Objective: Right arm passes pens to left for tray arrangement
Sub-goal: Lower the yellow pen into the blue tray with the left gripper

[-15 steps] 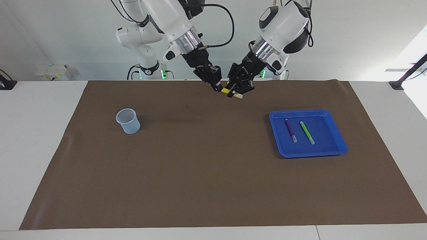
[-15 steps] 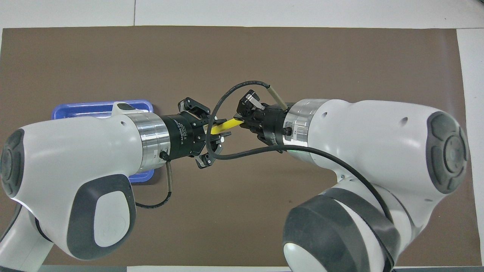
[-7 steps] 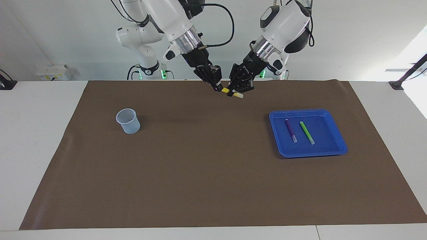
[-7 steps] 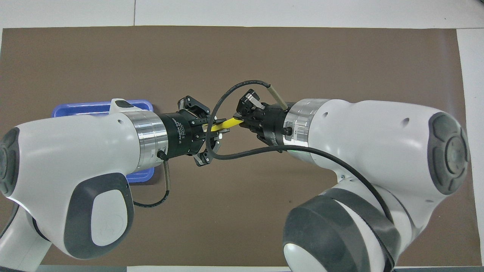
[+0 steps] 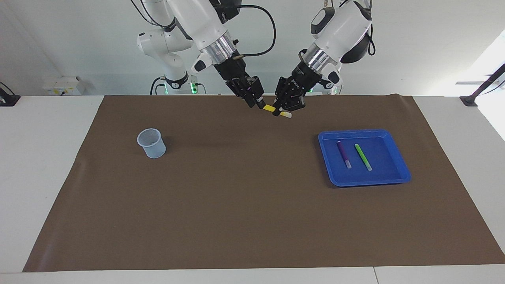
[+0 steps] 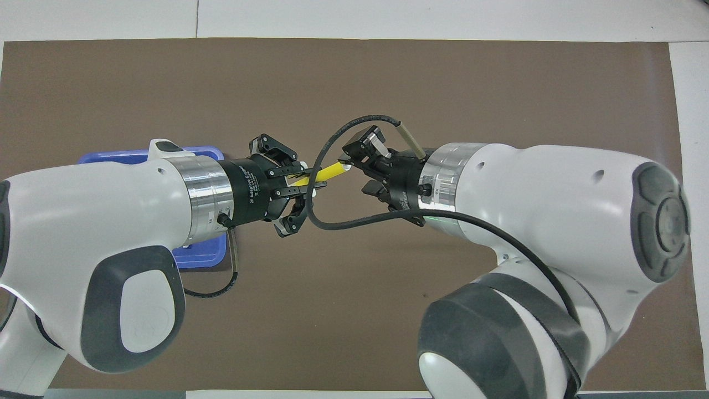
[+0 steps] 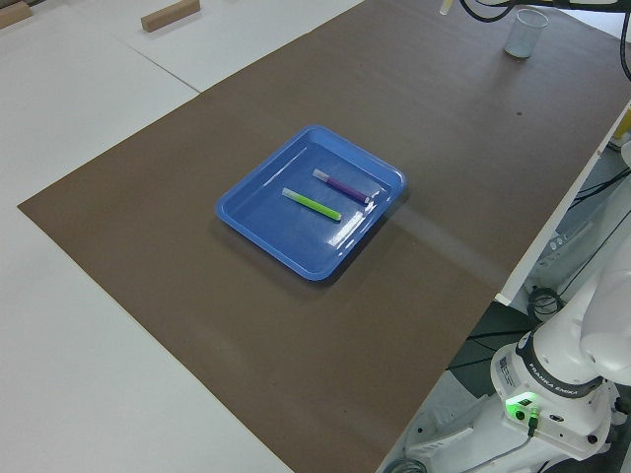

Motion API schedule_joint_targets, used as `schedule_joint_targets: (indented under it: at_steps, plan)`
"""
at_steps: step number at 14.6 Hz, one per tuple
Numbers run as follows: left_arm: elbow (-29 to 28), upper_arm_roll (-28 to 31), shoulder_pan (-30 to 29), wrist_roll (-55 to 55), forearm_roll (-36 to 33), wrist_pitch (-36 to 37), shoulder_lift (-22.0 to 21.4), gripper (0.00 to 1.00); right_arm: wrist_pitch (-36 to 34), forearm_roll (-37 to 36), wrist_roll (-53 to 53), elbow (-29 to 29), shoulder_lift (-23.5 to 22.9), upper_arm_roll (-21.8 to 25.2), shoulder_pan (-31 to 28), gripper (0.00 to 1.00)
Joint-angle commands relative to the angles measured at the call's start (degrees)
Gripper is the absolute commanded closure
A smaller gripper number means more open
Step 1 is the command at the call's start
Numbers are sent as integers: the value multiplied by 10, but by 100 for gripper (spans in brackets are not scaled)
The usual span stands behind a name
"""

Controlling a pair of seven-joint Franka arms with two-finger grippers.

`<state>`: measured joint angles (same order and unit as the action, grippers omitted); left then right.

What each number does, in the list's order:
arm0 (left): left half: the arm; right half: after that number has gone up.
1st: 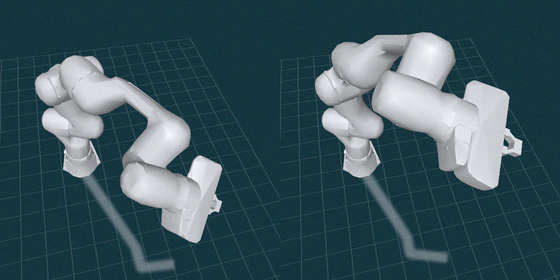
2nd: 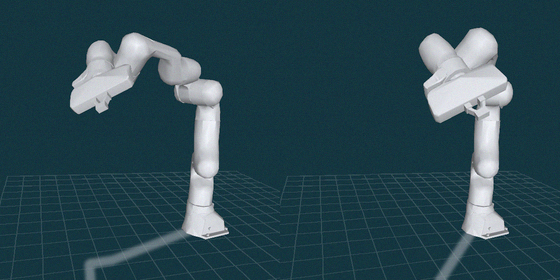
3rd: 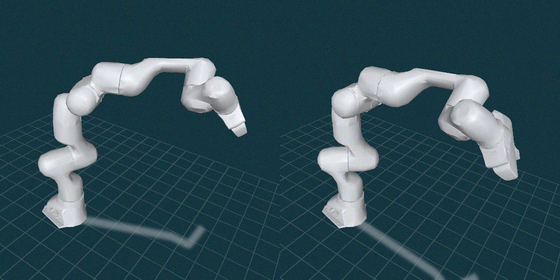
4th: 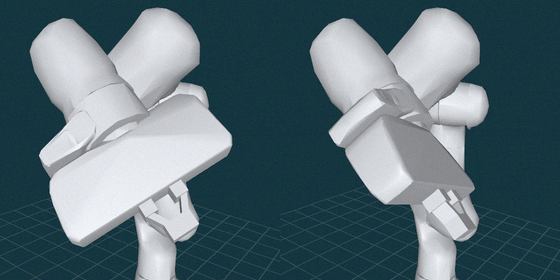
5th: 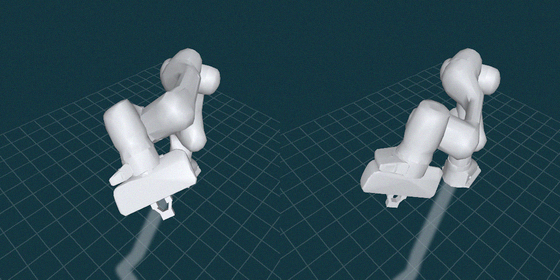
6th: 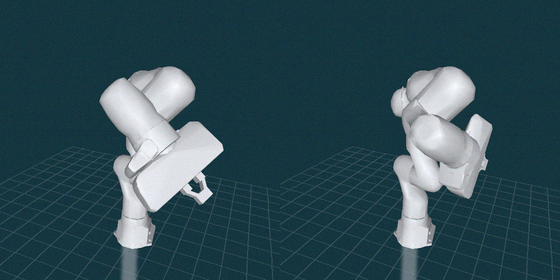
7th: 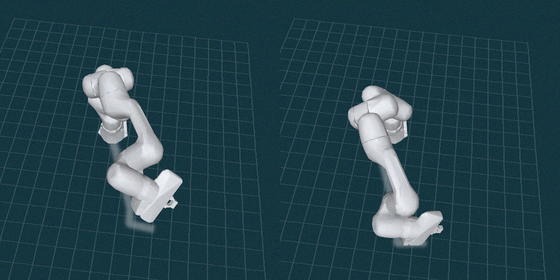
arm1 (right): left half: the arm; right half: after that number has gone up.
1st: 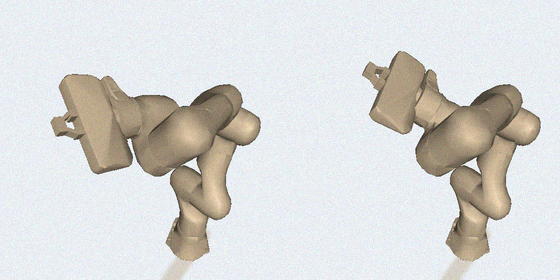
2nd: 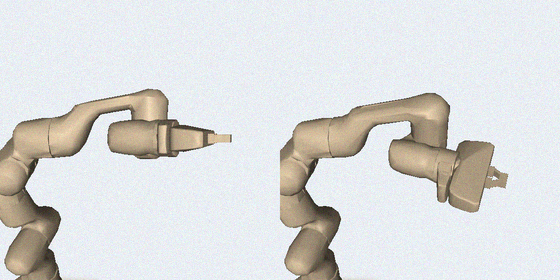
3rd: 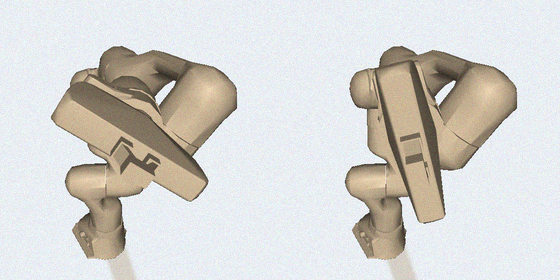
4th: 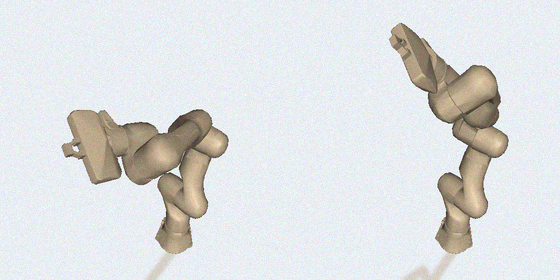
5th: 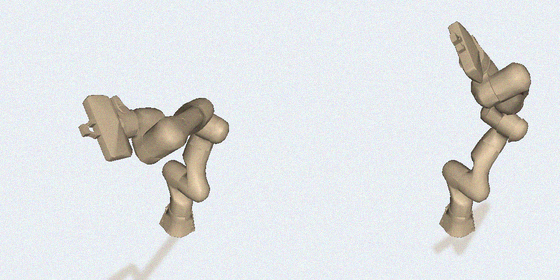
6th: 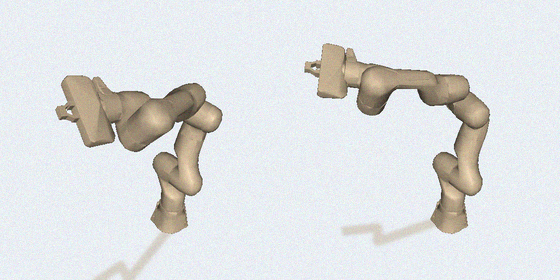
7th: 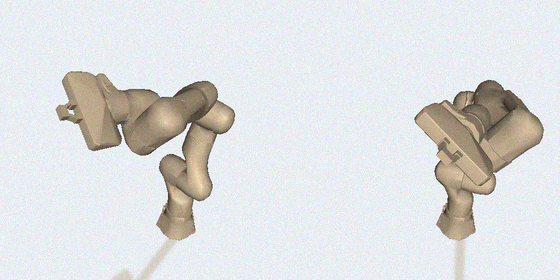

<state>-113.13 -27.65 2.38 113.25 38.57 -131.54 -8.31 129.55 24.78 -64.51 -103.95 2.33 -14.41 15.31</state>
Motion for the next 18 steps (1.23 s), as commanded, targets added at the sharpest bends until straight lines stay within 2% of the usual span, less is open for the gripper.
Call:
schedule_joint_targets:
  at_steps: [1, 4, 8, 10, 12, 14, 15, 17, 18]
  plan:
    - [7, 2, -7, -19, 6, 8, 3, 100, -36, 3, 40, -10, 12, 1, -14, 0]
    - [1, 2, -30, -104, 5, 29, 1, 100, -130, -4, 129, -6, 26, 2, -71, 0]
    - [-8, 3, -119, -353, -3, 143, -7, 100, -236, -58, 266, 6, 32, 2, -177, 0]
    - [-16, 3, -170, -490, -59, 201, -12, 100, -263, -93, 339, 9, 32, 2, -224, 0]
    - [-34, 3, -215, -603, -74, 218, -12, 100, -293, -153, 433, 9, 33, 3, -254, 0]
    - [-63, 2, -244, -745, -128, 229, -7, 100, -338, -209, 528, 13, 32, 3, -277, 0]
    - [-73, 2, -260, -812, -149, 230, 0, 100, -349, -230, 553, 11, 33, 10, -277, 0]
    - [-79, 2, -281, -943, -242, 227, 31, 100, -364, -241, 569, 12, 20, 24, -274, 0]
    - [-79, 2, -290, -995, -277, 219, 50, 100, -365, -263, 579, 15, -2, 24, -274, 0]
